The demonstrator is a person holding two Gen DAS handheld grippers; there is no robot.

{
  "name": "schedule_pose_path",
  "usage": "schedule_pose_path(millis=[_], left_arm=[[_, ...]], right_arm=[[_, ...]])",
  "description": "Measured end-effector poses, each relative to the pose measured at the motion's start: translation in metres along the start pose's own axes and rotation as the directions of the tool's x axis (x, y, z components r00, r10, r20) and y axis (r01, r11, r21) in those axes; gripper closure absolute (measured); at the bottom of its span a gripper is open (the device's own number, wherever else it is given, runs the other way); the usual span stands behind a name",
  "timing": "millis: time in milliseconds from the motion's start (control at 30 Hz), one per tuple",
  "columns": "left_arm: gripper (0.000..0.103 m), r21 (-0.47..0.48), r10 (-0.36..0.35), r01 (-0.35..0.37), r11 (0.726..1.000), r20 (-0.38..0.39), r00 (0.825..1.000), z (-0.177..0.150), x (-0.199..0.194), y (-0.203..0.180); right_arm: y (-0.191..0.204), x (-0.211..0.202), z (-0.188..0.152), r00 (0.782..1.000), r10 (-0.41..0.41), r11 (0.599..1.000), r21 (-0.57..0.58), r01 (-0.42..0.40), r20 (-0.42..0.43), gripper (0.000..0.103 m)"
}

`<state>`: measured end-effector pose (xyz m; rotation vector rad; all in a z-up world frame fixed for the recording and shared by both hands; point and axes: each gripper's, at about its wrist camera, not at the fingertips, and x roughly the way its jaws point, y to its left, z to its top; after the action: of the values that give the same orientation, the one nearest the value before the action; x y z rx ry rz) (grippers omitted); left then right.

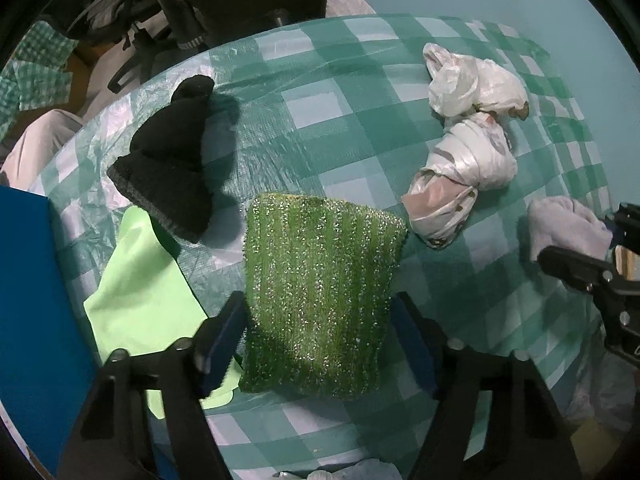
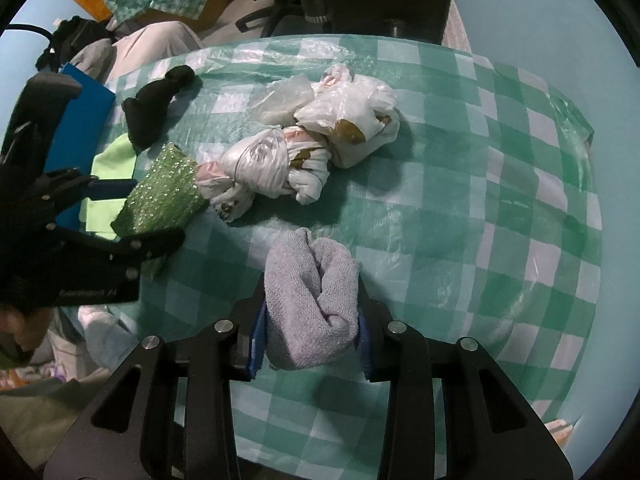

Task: Organize soft objects
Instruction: 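Grasp the green sparkly scrubber with the left tool while the right tool grasps the grey sock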

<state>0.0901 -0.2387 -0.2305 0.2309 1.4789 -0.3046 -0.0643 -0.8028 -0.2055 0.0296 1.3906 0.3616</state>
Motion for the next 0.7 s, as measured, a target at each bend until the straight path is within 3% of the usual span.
schedule_pose_path(millis=[100, 367, 700], left_arm=[[0.039, 0.011, 0.007, -0.007, 1.0, -0.004, 1.0, 0.005, 0.004, 0.002], [0.084, 0.065, 0.039, -0.041, 0.997, 0.034, 0.999, -0.003, 0.0, -0.009], [0.087, 0.052, 0.017, -0.02, 0.998, 0.051, 0.999, -0.03, -0.027, -0.018]], right_arm=[[-0.003, -0.007, -0.007, 1.0, -0.002, 1.0, 0.009, 0.001, 0.009, 0.068], [0.001, -0.016, -0.008, 1.0, -0.006, 1.0, 0.027, 0.005, 0.015, 0.068], [0.015, -0.027, -0.002, 0.999, -0.002, 1.0, 0.009, 0.001, 0.043, 0.068]])
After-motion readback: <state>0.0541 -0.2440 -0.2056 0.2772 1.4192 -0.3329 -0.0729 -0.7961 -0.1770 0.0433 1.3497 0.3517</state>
